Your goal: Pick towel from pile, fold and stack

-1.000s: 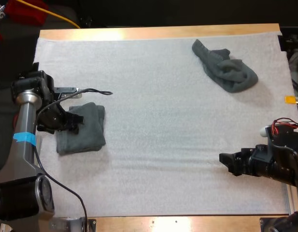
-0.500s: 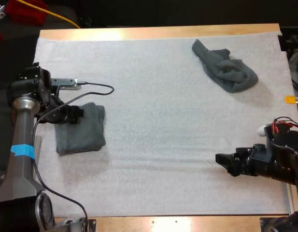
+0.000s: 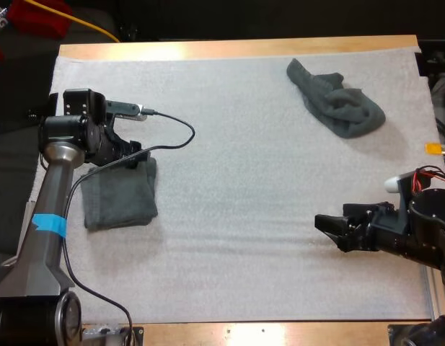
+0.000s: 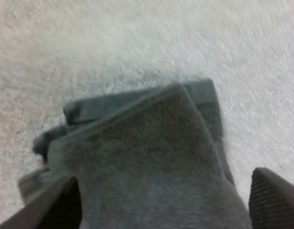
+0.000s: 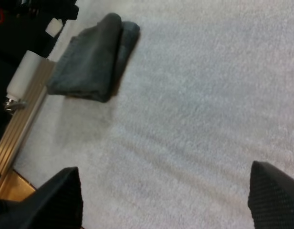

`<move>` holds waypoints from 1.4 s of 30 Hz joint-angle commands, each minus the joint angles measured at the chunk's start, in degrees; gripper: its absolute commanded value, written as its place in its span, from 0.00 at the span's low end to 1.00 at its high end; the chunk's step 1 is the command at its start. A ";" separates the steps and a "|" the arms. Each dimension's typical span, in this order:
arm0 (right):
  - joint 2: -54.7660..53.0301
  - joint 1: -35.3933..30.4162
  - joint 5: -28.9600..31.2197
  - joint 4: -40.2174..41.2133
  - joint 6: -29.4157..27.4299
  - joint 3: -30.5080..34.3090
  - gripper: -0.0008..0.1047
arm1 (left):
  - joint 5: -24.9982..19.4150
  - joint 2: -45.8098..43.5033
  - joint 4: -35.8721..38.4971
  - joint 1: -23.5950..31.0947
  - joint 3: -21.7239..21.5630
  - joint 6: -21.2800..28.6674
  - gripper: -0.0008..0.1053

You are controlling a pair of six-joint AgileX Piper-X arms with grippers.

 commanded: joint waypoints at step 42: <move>-0.33 0.08 -1.32 -2.11 0.69 -0.32 0.67 | -1.13 14.50 -2.22 -0.08 -0.39 -0.52 0.66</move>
